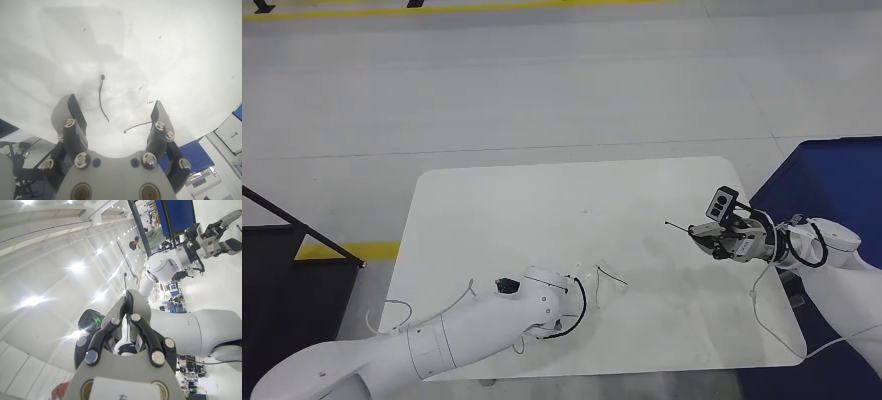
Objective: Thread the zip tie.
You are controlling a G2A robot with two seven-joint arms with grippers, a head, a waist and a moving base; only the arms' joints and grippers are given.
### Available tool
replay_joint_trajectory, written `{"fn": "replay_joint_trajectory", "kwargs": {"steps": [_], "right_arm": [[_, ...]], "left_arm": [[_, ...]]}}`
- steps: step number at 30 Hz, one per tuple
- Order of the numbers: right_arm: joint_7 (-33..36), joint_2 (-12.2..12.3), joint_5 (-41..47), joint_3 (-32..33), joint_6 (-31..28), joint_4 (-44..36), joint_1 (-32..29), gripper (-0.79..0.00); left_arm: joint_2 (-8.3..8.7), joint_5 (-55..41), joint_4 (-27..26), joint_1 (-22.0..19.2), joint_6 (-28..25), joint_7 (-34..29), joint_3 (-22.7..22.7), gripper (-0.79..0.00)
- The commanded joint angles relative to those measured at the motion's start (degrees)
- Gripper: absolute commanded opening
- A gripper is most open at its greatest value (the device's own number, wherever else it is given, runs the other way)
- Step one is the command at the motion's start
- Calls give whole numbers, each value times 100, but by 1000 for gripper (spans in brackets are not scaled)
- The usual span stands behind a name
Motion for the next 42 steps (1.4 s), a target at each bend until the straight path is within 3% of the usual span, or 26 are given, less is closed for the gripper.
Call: {"fn": "replay_joint_trajectory", "kwargs": {"steps": [1, 6, 7, 9, 10, 11, 20, 25, 27, 29, 31, 33, 38, 42], "right_arm": [[0, 0, 0, 0, 0, 0, 0, -785], [0, 0, 0, 0, 0, 0, 0, -785], [0, 0, 0, 0, 0, 0, 0, -785], [0, 0, 0, 0, 0, 0, 0, -785], [0, 0, 0, 0, 0, 0, 0, -785], [0, 0, 0, 0, 0, 0, 0, -785], [0, 0, 0, 0, 0, 0, 0, -785], [0, 0, 0, 0, 0, 0, 0, -785], [0, 0, 0, 0, 0, 0, 0, -785], [0, 0, 0, 0, 0, 0, 0, -785], [0, 0, 0, 0, 0, 0, 0, -785], [0, 0, 0, 0, 0, 0, 0, -785], [0, 0, 0, 0, 0, 0, 0, -785], [0, 0, 0, 0, 0, 0, 0, -785]], "left_arm": [[0, 0, 0, 0, 0, 0, 0, -348], [1, -8, -235, -162, -53, 52, 0, -400], [15, -42, -331, -232, -156, 154, 0, -379], [50, -123, -622, -333, -237, 234, 0, -215], [75, -92, -780, -401, -219, 216, 0, -80], [101, -81, -947, -485, -223, 219, 0, 0], [102, -97, -913, -453, -207, 191, 0, 0], [54, -509, -374, -344, -153, 149, 0, 0], [36, -616, -218, -278, -134, 133, 0, -71], [9, -783, -218, -232, -127, 126, 0, -46], [-3, -909, -213, -198, -70, 70, 0, -157], [-5, -934, -210, -192, -68, 68, 0, -175], [-5, -934, -210, -192, -68, 68, 0, -311], [-5, -934, -210, -192, -68, 68, 0, -317]]}}
